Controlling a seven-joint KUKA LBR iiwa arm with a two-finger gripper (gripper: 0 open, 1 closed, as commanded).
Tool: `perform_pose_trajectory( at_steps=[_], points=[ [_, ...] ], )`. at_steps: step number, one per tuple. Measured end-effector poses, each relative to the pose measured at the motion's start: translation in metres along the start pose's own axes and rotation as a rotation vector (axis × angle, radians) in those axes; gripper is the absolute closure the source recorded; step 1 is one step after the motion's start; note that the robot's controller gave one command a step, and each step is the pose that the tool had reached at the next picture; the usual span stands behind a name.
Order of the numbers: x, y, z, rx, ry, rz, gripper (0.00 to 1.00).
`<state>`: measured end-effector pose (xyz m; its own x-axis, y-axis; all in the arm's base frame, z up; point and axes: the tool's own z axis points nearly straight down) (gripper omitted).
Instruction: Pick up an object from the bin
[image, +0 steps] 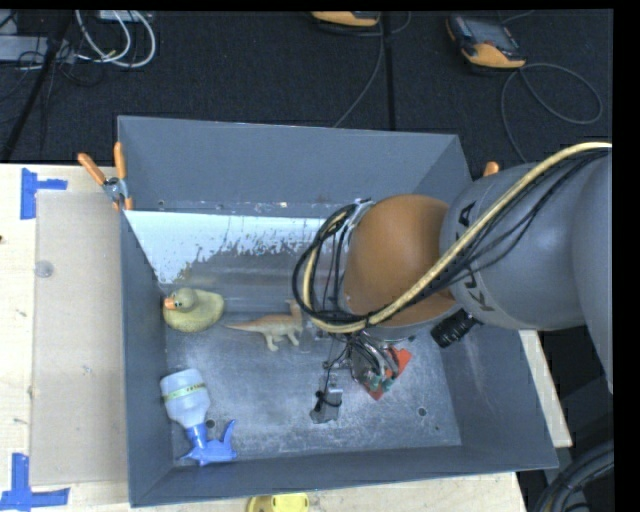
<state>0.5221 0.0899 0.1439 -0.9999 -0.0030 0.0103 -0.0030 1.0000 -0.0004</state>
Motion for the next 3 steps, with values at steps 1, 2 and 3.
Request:
perform_pose_trajectory(
  at_steps=[1,2,3],
  points=[
    [-0.002,0.000,-0.004,-0.001,-0.008,0.003,0.00],
    [-0.042,0.007,0.026,-0.001,-0.011,-0.095,0.00],
    [-0.072,0.010,0.025,-0.001,-0.004,-0.049,0.00]
  ],
)
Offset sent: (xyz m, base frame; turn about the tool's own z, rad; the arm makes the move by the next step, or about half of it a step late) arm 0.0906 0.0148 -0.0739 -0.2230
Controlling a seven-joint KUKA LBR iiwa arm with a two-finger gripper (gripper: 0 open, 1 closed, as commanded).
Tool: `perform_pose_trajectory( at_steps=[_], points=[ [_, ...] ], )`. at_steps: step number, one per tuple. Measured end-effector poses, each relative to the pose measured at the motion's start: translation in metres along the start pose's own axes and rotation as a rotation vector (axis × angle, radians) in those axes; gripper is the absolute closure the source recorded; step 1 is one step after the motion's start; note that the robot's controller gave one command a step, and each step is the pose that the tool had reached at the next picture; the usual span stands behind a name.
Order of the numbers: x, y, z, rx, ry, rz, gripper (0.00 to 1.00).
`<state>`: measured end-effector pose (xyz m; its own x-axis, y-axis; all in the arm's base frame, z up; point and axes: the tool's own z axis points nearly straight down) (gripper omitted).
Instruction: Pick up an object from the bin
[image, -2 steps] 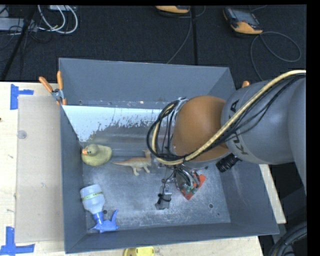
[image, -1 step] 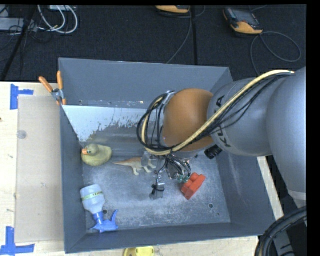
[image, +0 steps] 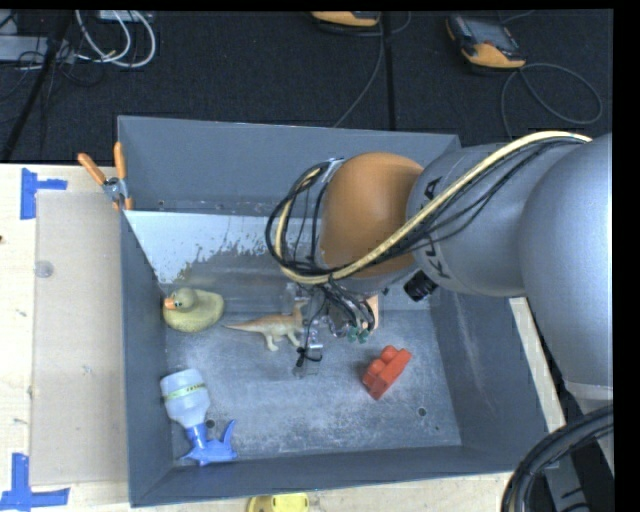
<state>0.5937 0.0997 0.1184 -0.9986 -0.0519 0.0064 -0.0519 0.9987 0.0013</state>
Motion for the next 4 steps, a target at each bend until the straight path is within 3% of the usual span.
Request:
perform_pose_trajectory(
  at_steps=[1,2,3,4],
  points=[
    [-0.015,0.002,0.006,0.001,-0.008,-0.031,0.00],
    [-0.013,-0.018,0.038,-0.001,-0.002,-0.045,0.00],
    [-0.015,-0.013,0.047,0.001,-0.008,-0.005,1.00],
    [-0.015,-0.013,0.047,0.001,-0.008,-0.005,1.00]
  ],
)
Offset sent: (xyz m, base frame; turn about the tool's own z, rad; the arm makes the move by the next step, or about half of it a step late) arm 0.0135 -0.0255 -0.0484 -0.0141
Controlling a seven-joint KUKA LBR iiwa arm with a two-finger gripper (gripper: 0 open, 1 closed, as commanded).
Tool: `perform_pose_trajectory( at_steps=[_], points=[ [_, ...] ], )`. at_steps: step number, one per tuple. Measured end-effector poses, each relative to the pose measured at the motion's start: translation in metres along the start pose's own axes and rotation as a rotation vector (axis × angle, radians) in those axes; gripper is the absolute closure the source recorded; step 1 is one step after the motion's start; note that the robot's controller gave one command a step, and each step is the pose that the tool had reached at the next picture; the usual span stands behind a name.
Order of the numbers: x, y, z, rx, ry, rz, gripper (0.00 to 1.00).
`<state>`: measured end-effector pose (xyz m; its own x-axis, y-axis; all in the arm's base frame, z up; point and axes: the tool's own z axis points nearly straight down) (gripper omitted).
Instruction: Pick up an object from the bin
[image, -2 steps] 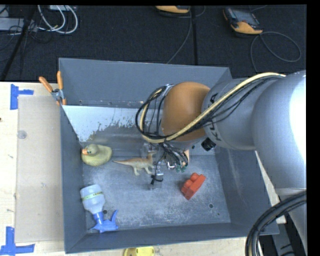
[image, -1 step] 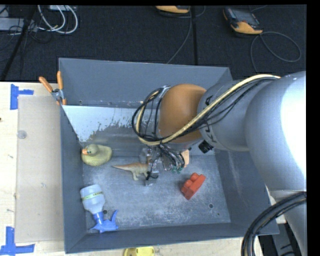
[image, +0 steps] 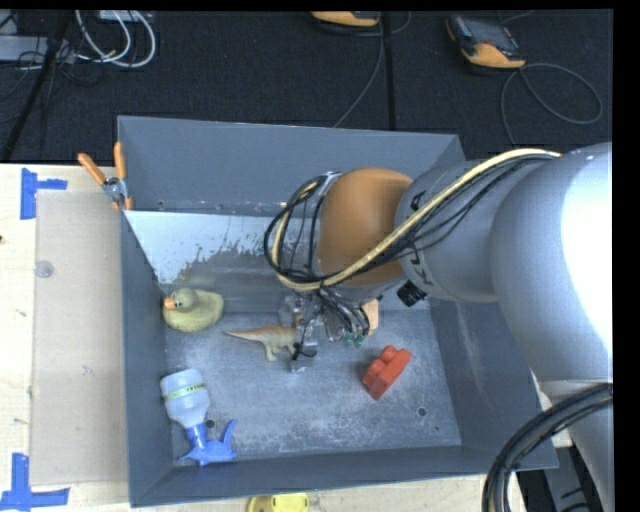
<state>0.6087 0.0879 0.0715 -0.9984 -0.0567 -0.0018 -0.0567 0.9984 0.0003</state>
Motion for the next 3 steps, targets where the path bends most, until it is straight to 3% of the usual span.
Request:
perform_pose_trajectory(
  at_steps=[2,3],
  points=[
    [0.003,0.000,-0.024,0.000,0.008,0.001,1.00],
    [0.001,0.000,-0.041,0.000,0.002,0.001,1.00]
  ],
)
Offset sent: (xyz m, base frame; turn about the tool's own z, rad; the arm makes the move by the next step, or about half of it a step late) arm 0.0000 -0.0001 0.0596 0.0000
